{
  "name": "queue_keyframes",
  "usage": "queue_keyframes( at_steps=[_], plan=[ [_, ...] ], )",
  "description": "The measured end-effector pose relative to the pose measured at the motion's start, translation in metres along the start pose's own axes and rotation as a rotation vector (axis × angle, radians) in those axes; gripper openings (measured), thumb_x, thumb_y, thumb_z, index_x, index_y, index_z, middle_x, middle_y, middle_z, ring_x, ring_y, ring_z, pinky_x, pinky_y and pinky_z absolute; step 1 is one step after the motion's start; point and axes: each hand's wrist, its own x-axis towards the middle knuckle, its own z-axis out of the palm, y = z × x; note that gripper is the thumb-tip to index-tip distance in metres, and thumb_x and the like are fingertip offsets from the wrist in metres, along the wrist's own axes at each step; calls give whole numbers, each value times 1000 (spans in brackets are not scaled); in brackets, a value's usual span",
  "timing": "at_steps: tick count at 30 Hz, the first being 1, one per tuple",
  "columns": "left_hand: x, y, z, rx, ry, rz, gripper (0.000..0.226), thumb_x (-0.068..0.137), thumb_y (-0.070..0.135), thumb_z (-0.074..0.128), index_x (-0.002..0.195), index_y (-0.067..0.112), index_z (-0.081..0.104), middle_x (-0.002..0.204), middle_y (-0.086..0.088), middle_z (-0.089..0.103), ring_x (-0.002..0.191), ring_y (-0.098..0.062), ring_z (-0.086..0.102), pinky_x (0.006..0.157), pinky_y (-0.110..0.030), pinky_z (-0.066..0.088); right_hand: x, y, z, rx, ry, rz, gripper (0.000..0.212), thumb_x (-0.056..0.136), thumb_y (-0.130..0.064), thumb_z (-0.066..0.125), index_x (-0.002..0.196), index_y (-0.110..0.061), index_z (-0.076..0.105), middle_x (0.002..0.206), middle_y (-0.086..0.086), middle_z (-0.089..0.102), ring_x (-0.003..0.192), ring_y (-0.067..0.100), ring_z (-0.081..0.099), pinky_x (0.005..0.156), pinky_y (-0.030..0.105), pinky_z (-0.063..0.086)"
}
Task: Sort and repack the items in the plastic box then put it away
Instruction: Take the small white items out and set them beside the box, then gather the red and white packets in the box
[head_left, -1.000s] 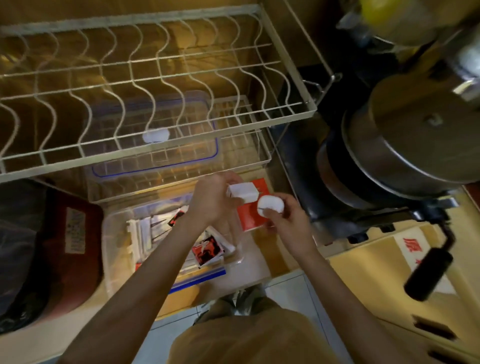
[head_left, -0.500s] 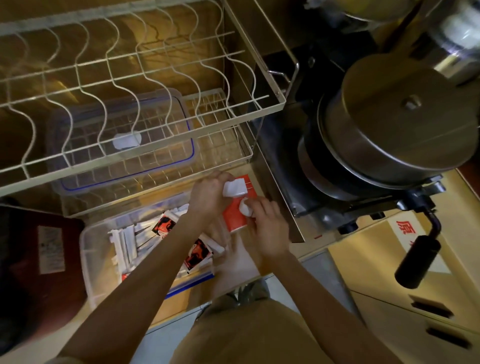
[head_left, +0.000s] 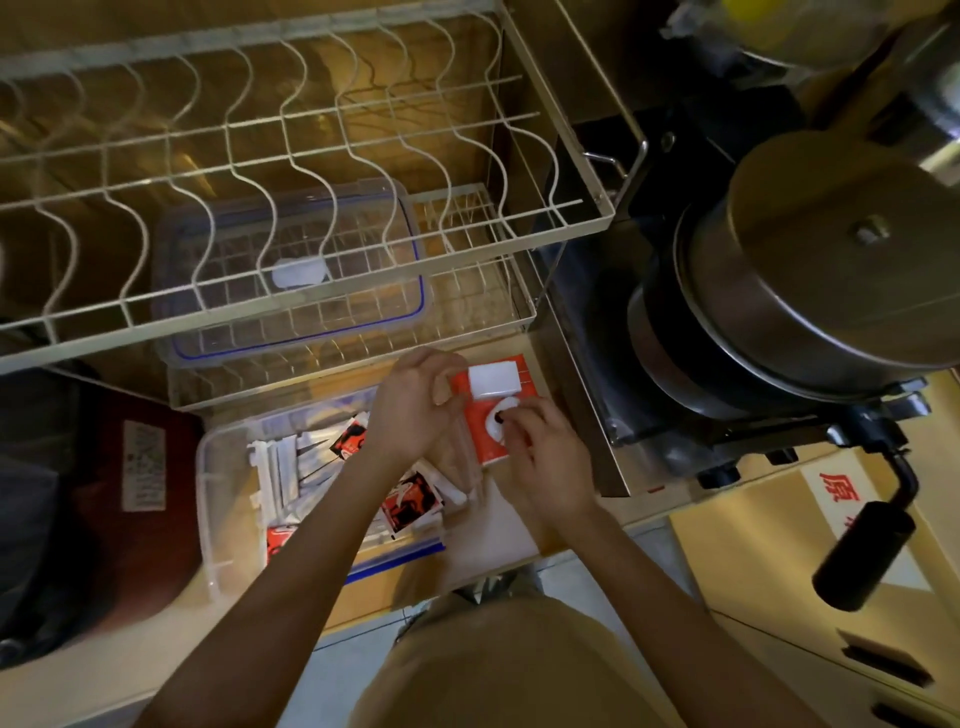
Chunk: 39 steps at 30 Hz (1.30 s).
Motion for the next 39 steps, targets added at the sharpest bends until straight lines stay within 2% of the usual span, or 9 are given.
queue_keyframes(
  at_steps=[5, 7, 9, 11, 13, 17, 23, 29, 39],
  plan=[
    [-21, -23, -20, -160, -76, -200, 15, 84, 13, 61, 97, 12, 69, 99, -4, 71, 84, -14, 62, 64, -6, 41, 6, -35, -16, 203, 87, 123, 21, 97, -22, 44, 99, -13, 63, 97, -2, 60, 82, 10, 56, 76, 26, 50],
    [-33, -38, -28, -169, -157, -285, 15, 86, 16, 59, 97, 14, 68, 101, -5, 71, 88, -16, 64, 66, -10, 42, 8, -51, -13, 308, 117, 116, 20, 95, -17, 47, 91, -10, 66, 78, -7, 59, 73, 12, 56, 70, 31, 49],
    [-47, -51, -36, -215, -142, -349, 13, 85, 13, 59, 94, 17, 68, 99, -8, 71, 84, -19, 66, 64, -9, 43, 11, -64, -2, 369, 81, 95, 17, 92, -13, 51, 89, -9, 67, 72, -7, 61, 70, 9, 56, 68, 24, 45],
    [-63, -62, -42, -253, -107, -403, 14, 84, 8, 61, 95, 13, 68, 94, -6, 68, 81, -16, 64, 62, -2, 42, 11, -73, 13, 415, -45, 47, 13, 89, -9, 55, 89, -8, 68, 75, -5, 63, 67, -3, 57, 64, 6, 41],
    [-78, -73, -45, -241, -82, -458, 15, 82, 8, 64, 96, 9, 68, 96, -6, 69, 90, -16, 64, 72, -10, 45, 12, -75, 31, 412, -257, -14, 10, 87, -5, 58, 91, -5, 67, 80, -3, 62, 69, -10, 57, 65, 1, 40],
    [-104, -89, -44, -104, -95, -517, 28, 76, 9, 70, 104, 9, 66, 114, -10, 67, 104, -23, 62, 87, -26, 44, 11, -70, 66, 184, -590, -52, 19, 85, -11, 62, 103, -11, 64, 106, 8, 65, 98, 21, 62, 87, 35, 52],
    [-123, -101, -51, -27, -98, -506, 36, 73, 6, 72, 108, 8, 65, 118, -13, 63, 109, -26, 59, 87, -25, 43, 14, -69, 75, -214, -578, -243, 38, 78, -12, 68, 114, -14, 60, 118, 7, 62, 108, 21, 55, 82, 24, 41],
    [-123, -109, -39, 201, -189, -496, 41, 75, -1, 64, 112, 17, 64, 122, -8, 60, 114, -25, 53, 93, -36, 48, 18, -68, 78, -363, -636, -270, 44, 78, -11, 70, 118, -20, 55, 127, 4, 52, 116, 22, 48, 92, 34, 45],
    [-119, -114, -33, 438, -238, -410, 39, 76, 7, 67, 109, 24, 59, 126, -5, 51, 122, -25, 42, 98, -39, 41, 21, -69, 85, -557, -602, -399, 36, 78, -13, 66, 112, -15, 54, 122, 7, 51, 113, 25, 50, 84, 33, 42]
  ],
)
